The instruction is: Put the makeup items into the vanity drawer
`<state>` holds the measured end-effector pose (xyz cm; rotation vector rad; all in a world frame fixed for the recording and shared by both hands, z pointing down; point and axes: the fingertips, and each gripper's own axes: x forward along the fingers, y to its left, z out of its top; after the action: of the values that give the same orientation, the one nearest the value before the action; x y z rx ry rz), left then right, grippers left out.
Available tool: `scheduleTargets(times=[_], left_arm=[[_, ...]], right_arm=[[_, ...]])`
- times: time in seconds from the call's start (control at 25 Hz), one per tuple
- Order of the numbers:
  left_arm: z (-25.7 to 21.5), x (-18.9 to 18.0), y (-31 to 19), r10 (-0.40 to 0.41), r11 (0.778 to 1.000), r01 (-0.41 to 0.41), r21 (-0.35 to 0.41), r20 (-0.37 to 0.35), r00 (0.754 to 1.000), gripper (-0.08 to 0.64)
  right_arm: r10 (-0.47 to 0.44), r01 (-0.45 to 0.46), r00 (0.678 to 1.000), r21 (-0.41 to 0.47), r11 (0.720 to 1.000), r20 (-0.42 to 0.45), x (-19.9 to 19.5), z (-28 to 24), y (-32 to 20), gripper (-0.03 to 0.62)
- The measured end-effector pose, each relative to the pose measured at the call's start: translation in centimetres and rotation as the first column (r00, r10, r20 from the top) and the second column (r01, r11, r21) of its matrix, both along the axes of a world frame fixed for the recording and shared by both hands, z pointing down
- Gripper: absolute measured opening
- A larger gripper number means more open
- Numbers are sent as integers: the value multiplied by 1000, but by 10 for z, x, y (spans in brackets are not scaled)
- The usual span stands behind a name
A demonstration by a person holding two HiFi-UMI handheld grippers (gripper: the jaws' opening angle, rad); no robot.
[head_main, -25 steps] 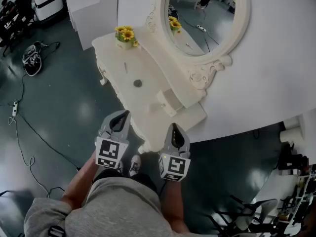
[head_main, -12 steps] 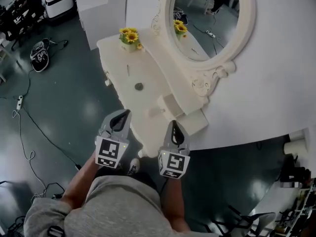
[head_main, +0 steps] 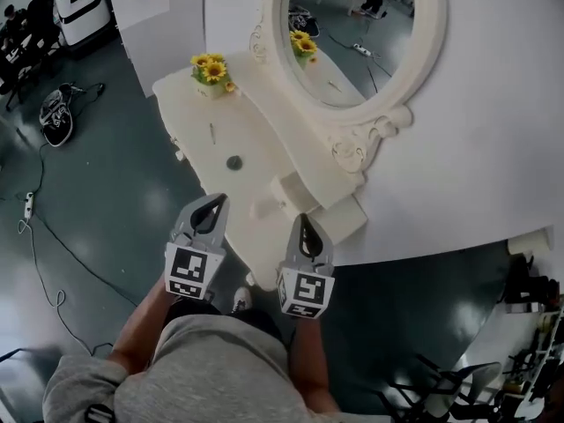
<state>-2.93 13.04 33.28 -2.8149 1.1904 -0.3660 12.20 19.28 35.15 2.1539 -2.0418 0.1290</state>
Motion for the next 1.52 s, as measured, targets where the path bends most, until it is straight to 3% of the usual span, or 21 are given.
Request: scheduleTargets(times=[0.4,0.72,1.12,1.48,1.52], left_arm=[[29,24,-77,204,978,-203,-57,20,979,11],[77,40,-96,323,937,-311,-158,54,945,11],[155,40,-85,370,898,-324,-298,112,922,11],[200,30,-81,354,889,-285,-358,143,924,11],[202,29,-80,353,889,-282,-362,148,924,11]], right_arm=[[179,-178,984,-77,981,14,-3,31,-46,5],[269,-258,962,-172,951,44,1,76,-64,5],[226,-187,970,-324,927,88,-15,161,-64,5],[175,-112,977,-407,906,120,-29,214,-62,7],[158,-90,979,-419,904,131,-33,218,-63,78]])
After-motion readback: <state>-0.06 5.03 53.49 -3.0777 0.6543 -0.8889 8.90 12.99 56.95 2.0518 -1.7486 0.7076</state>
